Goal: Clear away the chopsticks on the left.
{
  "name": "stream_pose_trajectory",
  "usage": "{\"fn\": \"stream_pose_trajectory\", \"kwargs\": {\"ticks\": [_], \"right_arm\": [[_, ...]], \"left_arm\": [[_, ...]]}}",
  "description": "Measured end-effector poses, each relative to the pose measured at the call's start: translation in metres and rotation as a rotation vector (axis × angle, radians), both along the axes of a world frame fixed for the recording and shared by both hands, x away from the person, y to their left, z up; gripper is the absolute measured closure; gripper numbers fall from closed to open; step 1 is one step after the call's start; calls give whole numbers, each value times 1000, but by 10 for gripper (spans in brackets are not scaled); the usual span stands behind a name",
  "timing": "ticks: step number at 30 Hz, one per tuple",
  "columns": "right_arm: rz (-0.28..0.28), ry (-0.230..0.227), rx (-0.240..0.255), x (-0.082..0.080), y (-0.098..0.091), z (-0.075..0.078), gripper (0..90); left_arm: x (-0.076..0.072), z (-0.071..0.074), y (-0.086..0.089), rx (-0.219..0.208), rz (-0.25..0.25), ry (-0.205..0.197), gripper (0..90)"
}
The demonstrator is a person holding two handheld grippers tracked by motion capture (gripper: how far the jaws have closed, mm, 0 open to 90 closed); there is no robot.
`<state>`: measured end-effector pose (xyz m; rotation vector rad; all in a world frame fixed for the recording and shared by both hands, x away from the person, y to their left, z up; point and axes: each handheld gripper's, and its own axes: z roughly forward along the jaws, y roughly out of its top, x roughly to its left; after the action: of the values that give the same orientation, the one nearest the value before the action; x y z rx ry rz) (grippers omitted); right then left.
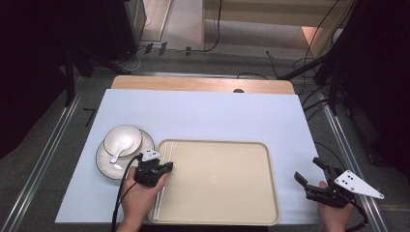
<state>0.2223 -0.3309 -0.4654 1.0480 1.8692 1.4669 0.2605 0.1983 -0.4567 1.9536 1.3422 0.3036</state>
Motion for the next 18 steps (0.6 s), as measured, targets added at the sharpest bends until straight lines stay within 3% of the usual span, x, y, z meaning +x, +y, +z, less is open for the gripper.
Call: {"fn": "stream_pose_trajectory", "kwargs": {"ticks": [10, 18], "right_arm": [[-1, -1, 1, 0, 0, 0, 130], [4, 1, -2, 0, 3, 0, 130]], "left_arm": [[-29, 1, 15, 21, -20, -10, 900], [-43, -2, 13, 14, -42, -12, 900]]}}
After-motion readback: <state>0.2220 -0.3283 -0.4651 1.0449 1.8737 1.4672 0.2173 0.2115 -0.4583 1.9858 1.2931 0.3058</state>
